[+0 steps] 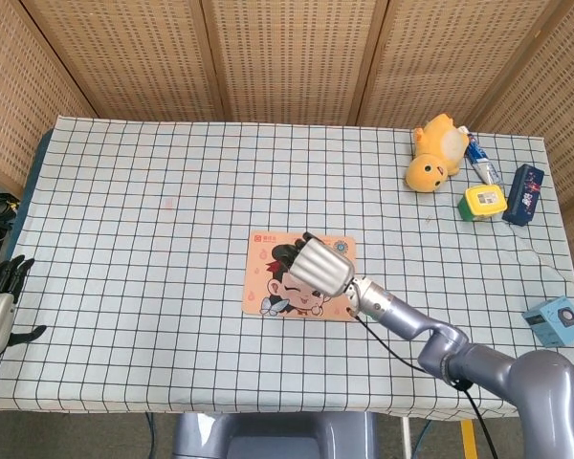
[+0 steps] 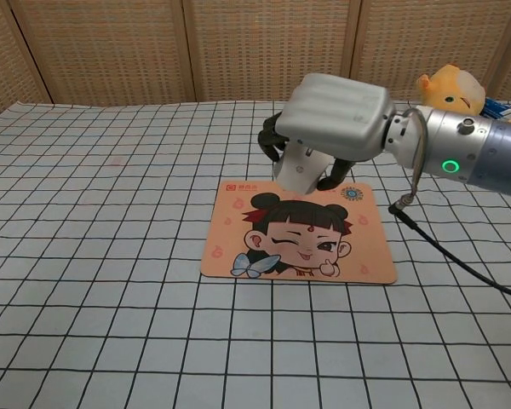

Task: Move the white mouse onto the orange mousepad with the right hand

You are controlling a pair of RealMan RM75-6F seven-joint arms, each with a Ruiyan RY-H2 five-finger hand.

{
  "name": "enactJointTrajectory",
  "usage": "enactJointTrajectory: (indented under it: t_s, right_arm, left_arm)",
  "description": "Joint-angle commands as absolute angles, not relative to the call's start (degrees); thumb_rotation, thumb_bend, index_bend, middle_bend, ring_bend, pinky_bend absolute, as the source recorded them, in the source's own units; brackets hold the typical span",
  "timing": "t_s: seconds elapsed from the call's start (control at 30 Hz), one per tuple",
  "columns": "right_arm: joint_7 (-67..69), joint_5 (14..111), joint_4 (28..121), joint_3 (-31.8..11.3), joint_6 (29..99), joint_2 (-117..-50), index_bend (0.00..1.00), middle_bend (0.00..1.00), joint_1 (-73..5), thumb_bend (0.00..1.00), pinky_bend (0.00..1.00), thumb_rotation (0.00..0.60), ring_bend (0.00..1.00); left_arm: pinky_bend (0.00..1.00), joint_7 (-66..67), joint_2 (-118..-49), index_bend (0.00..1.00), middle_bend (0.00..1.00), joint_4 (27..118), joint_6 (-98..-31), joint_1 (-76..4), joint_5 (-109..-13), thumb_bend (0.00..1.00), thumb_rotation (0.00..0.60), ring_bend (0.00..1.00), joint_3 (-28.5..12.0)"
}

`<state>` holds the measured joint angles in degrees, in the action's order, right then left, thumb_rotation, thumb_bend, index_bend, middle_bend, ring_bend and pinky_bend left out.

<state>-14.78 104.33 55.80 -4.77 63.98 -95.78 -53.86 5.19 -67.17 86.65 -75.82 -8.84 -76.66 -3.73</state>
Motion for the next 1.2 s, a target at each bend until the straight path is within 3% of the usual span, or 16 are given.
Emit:
enactJointTrajectory:
  t_s: [0.03,0.4,1.2]
  right_arm:
    - [-15.73,106.80,51.82,-3.10,63.27,-98.03,0.80,0.63,-55.81,0.24,0.66,0.600,0.61]
    - [-11.99,111.28,42.48,3.22,64.41,-102.40,0.80,0.63,-57.78,0.23,0.66,0.600,0.61]
    - [-11.05,111.72,34.62,6.91,68.01,-106.82,0.80,0.63,-57.39,0.23,0.66,0.600,0.61]
  left_arm:
    - [0.00,4.90,-67.27,0.00,0.00,86.38,-75.29,-8.96,-76.44,0.00,0.600,0.00,-3.63]
    - [0.00,4.80,-67.66,0.00,0.00,85.86,-74.54,-9.30,-76.30,0.00,0.600,0.00,-3.47]
    - [0.00,5.65,-67.64,0.00,0.00,86.30,-74.77,-9.38,-76.68,0.00,0.600,0.00,-3.16]
